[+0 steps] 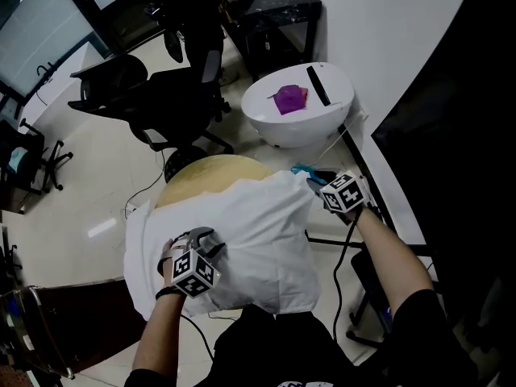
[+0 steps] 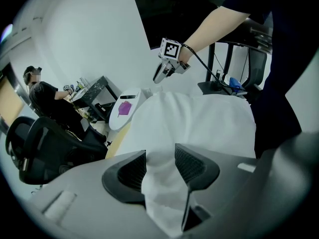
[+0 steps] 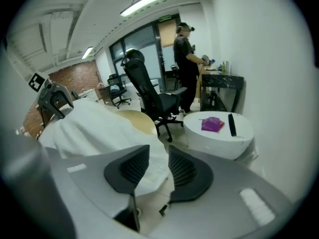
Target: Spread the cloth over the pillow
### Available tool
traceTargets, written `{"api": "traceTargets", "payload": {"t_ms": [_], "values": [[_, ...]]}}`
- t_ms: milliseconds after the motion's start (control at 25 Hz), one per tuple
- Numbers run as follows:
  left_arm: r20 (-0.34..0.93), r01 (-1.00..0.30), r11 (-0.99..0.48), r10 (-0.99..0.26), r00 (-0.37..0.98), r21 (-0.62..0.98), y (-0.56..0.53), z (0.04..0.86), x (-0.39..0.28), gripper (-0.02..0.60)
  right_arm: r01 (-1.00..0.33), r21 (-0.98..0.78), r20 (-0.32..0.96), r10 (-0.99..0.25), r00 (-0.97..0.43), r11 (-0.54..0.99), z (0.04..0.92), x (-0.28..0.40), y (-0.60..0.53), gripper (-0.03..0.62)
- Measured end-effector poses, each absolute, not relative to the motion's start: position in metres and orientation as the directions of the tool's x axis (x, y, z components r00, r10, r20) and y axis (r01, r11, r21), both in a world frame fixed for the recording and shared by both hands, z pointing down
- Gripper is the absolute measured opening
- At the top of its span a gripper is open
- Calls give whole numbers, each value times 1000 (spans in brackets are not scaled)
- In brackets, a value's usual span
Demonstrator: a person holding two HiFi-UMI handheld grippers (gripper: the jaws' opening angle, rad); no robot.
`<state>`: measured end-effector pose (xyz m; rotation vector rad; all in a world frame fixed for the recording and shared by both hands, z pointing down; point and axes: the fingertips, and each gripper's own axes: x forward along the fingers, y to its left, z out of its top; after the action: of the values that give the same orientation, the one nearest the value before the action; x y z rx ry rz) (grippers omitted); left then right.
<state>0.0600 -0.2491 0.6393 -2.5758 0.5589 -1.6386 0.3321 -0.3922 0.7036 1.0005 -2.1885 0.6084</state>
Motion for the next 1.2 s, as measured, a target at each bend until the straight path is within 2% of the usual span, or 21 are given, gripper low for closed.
{"api": "traceTargets", "payload": {"t_ms": [280,400,640,840,1200], "values": [[868,-287,-931,-326,374,-226,-249,637,60,163,-501,-90,776,-255,-577,860,704,273,-399,156],[868,-296,-929,-327,373,-223,-249,637,59,163,-425,-126,795,-166,-584,896,712,256,-397,156],[868,-315,-923,-334,369,-221,-250,638,60,163,-354,-226,821,-18,-570,908,740,240,-385,144],[868,-320,-920,-339,363,-226,-251,641,59,156,-333,-221,814,-15,-581,917,742,234,-384,26],[863,-337,-909,-363,351,-245,-255,638,57,153,-356,-159,796,-94,-598,921,725,232,-410,11]]}}
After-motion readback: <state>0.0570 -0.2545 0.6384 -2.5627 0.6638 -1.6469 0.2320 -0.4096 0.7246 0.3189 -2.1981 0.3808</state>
